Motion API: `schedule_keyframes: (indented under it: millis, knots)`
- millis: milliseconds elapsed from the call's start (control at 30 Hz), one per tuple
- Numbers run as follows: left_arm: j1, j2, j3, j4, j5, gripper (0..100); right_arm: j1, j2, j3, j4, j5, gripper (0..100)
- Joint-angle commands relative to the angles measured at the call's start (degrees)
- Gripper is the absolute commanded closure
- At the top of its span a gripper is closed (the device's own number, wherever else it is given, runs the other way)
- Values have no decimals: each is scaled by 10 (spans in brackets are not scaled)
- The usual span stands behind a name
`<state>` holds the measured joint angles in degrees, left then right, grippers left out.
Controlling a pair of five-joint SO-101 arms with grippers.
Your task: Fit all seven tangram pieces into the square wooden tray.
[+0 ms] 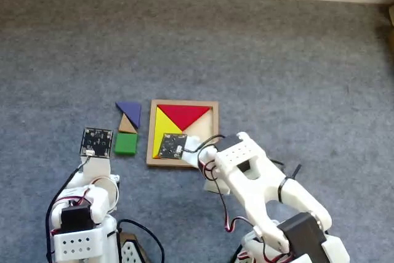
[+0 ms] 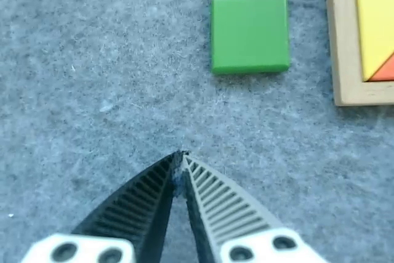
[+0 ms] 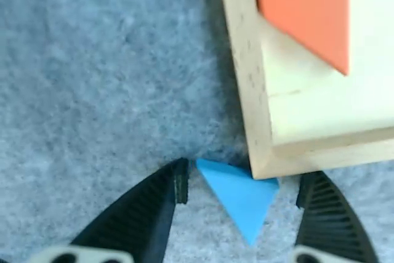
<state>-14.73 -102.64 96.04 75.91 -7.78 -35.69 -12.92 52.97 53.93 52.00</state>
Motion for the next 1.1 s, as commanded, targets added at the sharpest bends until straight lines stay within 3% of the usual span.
schedule_keyframes:
  millis: [0, 200, 633, 900, 1067]
  knots:
    - [-10, -22, 11, 1, -5, 994, -1, 5, 4, -1, 5, 734]
    - [-10, -22, 11, 1, -5, 994, 13, 5, 3, -1, 6, 841]
    - [-43, -22, 11, 1, -5, 994, 51, 2, 1, -1, 3, 848]
    - [-54, -22, 11, 1, -5, 994, 55, -110, 4, 58, 2, 848]
    - [-55, -22, 11, 1, -5, 994, 53, -127, 7, 37, 3, 848]
